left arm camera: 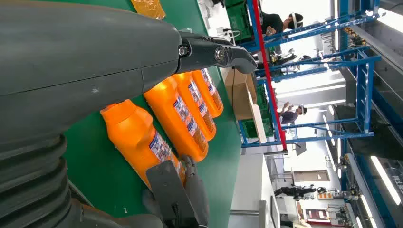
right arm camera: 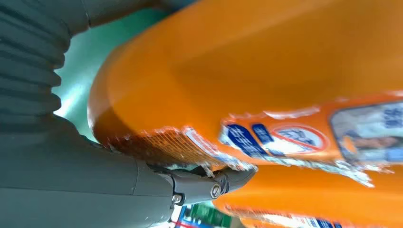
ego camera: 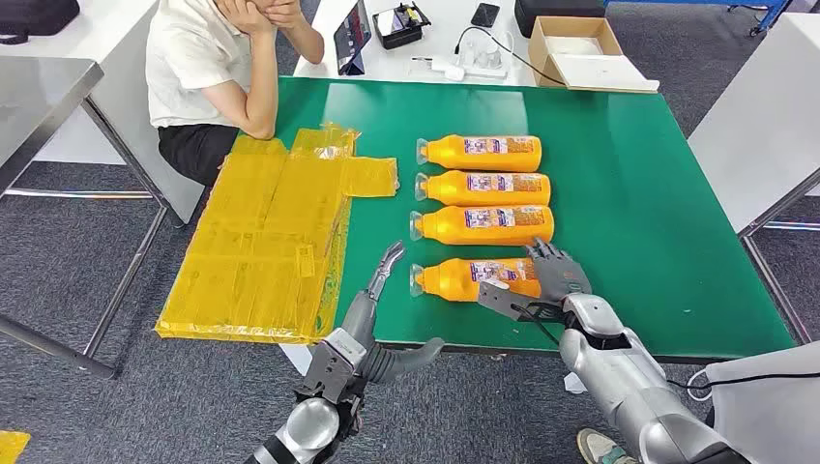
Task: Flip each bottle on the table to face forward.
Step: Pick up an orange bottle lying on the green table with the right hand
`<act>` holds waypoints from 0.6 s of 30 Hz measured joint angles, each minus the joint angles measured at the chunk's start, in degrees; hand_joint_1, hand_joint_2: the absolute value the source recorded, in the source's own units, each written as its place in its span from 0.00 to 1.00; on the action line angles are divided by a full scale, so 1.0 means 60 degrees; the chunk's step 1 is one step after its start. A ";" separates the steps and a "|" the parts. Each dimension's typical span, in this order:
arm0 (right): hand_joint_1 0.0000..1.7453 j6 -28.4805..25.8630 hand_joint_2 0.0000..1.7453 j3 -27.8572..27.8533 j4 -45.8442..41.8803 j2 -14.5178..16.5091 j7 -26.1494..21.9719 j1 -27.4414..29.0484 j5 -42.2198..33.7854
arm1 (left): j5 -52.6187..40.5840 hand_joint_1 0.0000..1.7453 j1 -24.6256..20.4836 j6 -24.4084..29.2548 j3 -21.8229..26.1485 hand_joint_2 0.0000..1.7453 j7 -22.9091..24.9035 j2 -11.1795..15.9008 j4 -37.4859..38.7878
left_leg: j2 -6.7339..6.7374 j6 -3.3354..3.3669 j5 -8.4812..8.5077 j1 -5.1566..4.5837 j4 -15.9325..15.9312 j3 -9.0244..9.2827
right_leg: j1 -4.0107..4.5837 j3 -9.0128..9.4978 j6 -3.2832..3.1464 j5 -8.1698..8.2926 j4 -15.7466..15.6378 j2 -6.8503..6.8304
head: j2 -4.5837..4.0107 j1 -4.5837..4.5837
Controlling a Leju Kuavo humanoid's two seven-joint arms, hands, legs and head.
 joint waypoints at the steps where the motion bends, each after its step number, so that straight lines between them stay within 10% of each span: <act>1: 1.00 0.0035 1.00 0.0000 0.0036 -0.0007 -0.0085 -0.0004 -0.0093 | 0.0024 0.00 -0.0002 -0.0001 0.0000 1.00 -0.0007 -0.0001 0.0011 | 0.0002 0.0000 0.0000 0.0000 0.0000 0.0001 | 0.0000 0.0001 0.0000 0.0000 0.0000 0.0000 | 0.0000 0.0000; 18: 1.00 0.0538 1.00 -0.0098 0.0472 -0.0096 -0.1507 -0.0120 -0.2180 | 0.0387 0.00 -0.0044 0.0171 0.0000 1.00 -0.0268 0.0000 0.0159 | 0.0011 -0.0001 -0.0001 0.0002 0.0001 0.0036 | 0.0002 0.0023 0.0001 0.0000 -0.0003 0.0003 | 0.0000 0.0001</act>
